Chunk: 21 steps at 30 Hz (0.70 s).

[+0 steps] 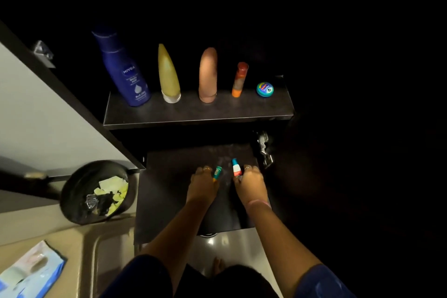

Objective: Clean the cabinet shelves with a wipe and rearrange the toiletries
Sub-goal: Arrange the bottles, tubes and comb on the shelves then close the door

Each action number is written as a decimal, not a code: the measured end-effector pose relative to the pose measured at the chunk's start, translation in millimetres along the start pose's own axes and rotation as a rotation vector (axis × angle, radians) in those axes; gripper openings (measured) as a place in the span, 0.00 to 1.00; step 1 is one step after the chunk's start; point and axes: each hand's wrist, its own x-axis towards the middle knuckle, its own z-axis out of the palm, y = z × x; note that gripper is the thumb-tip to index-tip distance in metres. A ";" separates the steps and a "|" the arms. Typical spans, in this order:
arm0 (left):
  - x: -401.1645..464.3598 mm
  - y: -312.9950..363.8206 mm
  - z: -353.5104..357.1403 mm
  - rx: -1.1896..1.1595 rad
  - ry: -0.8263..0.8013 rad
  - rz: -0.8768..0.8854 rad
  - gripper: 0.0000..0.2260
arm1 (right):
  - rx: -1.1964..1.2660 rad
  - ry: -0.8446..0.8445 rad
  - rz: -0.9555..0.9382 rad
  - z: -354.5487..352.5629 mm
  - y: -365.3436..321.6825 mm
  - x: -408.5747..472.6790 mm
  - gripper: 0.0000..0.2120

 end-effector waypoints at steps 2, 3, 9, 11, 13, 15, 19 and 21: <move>4.1 -4.3 6.8 0.036 -0.005 -0.005 0.17 | 0.005 -0.018 0.010 3.8 2.2 2.1 0.19; 5.6 -5.9 9.9 0.040 0.002 -0.005 0.17 | 0.006 -0.026 0.016 5.1 3.4 3.3 0.19; 9.0 -10.8 13.1 -0.007 0.024 0.032 0.11 | 0.056 -0.060 0.064 4.2 5.2 6.4 0.14; 4.3 -11.7 8.8 -0.036 0.038 0.040 0.10 | 0.100 -0.078 0.125 1.1 5.9 3.0 0.11; -5.1 -11.1 0.9 -0.045 0.051 0.059 0.09 | 0.119 -0.081 0.149 -4.4 5.9 -3.6 0.09; -19.4 -9.1 -8.8 -0.086 0.075 0.083 0.09 | 0.172 -0.056 0.159 -12.8 4.9 -14.0 0.07; -55.8 -4.1 -35.2 -0.320 0.188 0.080 0.04 | 0.284 0.009 0.171 -38.0 -2.5 -44.8 0.05; -74.9 0.4 -51.9 -0.355 0.205 0.113 0.05 | 0.349 0.062 0.146 -54.6 -9.6 -62.8 0.06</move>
